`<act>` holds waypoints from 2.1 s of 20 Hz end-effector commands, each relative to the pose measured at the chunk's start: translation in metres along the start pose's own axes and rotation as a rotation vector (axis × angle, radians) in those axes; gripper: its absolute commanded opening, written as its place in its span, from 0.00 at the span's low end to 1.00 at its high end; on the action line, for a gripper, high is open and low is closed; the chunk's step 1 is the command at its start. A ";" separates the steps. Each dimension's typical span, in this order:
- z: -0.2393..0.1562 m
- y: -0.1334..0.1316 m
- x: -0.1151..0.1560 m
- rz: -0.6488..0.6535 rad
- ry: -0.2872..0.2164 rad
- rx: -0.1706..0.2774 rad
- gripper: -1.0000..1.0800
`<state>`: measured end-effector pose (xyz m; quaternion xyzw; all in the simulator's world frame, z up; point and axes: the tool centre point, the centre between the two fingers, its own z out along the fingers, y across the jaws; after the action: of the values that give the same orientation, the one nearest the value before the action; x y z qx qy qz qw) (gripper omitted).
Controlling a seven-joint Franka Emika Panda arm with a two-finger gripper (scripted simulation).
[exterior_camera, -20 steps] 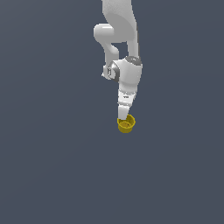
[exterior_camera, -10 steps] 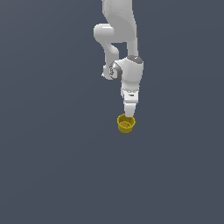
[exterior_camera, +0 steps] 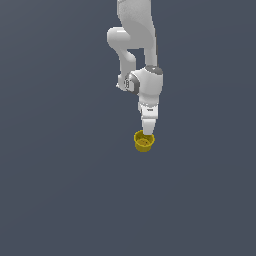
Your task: Pick up the object and move it to a goal position.
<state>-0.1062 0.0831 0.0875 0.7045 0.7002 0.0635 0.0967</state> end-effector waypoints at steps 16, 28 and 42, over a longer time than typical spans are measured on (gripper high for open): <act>0.022 -0.001 0.000 -0.006 0.001 0.000 0.00; 0.020 0.005 -0.011 -0.005 0.001 -0.001 0.00; 0.014 0.028 -0.055 -0.005 0.002 -0.001 0.00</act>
<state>-0.0790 0.0295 0.0809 0.7031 0.7018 0.0630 0.0957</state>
